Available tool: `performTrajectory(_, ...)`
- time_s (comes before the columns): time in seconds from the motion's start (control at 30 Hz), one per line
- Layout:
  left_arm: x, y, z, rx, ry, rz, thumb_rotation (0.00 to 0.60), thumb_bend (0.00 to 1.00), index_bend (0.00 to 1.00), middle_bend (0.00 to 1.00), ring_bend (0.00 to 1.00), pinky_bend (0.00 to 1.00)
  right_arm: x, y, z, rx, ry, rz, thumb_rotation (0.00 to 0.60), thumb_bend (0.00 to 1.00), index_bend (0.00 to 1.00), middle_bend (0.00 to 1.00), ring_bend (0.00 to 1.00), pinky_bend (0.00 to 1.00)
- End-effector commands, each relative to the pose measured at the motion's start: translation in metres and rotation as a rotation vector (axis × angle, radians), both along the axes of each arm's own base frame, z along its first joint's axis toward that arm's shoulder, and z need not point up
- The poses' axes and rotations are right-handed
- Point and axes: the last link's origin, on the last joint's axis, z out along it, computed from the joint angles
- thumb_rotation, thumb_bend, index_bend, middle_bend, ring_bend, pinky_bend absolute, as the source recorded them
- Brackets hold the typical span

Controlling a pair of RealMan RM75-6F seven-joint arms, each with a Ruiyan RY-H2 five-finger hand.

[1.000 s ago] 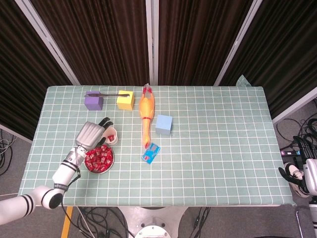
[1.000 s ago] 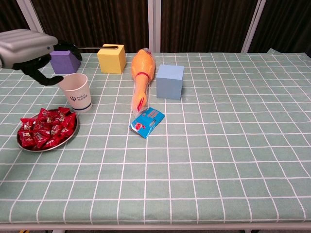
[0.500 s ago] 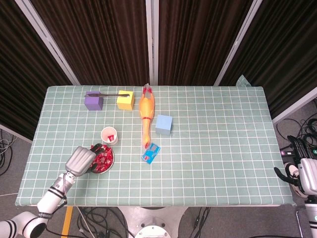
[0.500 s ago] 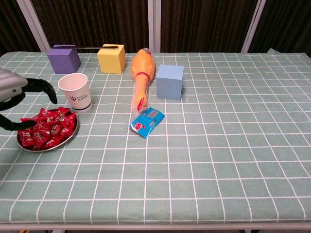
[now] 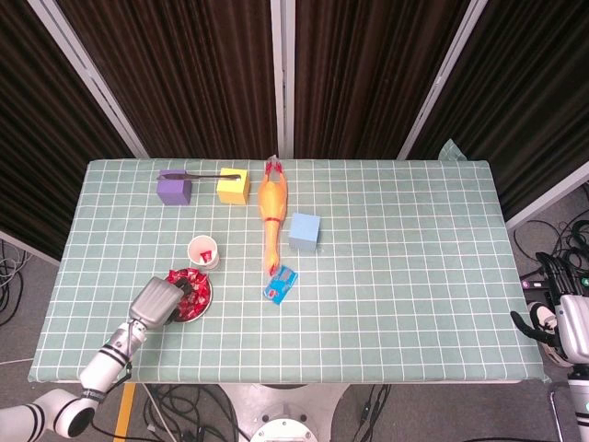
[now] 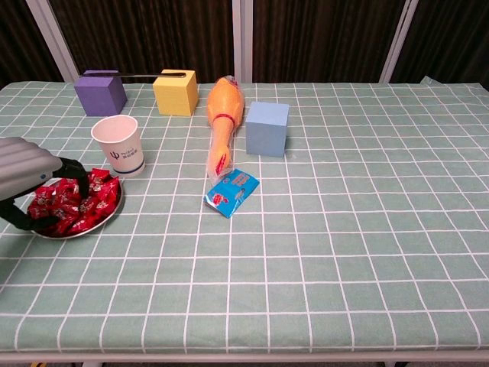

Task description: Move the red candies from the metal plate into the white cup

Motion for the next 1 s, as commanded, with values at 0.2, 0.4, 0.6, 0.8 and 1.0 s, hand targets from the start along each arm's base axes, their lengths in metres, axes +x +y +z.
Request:
performTrajectory(0.2, 0.003, 0.003, -0.005, -0.004, -0.003, -0.002, 0.600, 0.33, 0.44, 0.44, 0.85, 0.98, 0.000, -0.001, 0.000, 0.002, 0.000, -0.005, 0.600, 0.16, 0.02, 0.07, 0.00, 0.24)
performTrajectory(0.4, -0.001, 0.008, -0.008, 0.004, 0.023, -0.004, 0.600, 0.33, 0.48, 0.49, 0.87, 0.99, -0.001, -0.001, 0.001, 0.000, 0.001, -0.009, 0.600, 0.16, 0.02, 0.07, 0.00, 0.24)
performTrajectory(0.6, -0.006, 0.009, -0.010, 0.020, 0.032, -0.004, 0.600, 0.34, 0.54, 0.56, 0.89, 1.00, -0.001, -0.002, 0.000, 0.004, 0.001, -0.009, 0.600, 0.16, 0.02, 0.08, 0.00, 0.25)
performTrajectory(0.8, -0.007, 0.010, -0.013, 0.010, -0.006, 0.011, 0.600, 0.36, 0.60, 0.62, 0.91, 1.00, 0.001, -0.002, 0.000, 0.005, 0.003, -0.007, 0.600, 0.16, 0.02, 0.08, 0.00, 0.25)
performTrajectory(1.0, -0.007, 0.013, -0.013, 0.004, -0.053, 0.027, 0.600, 0.43, 0.67, 0.71, 0.93, 1.00, 0.001, -0.002, 0.001, 0.004, 0.004, -0.008, 0.600, 0.16, 0.02, 0.08, 0.00, 0.26)
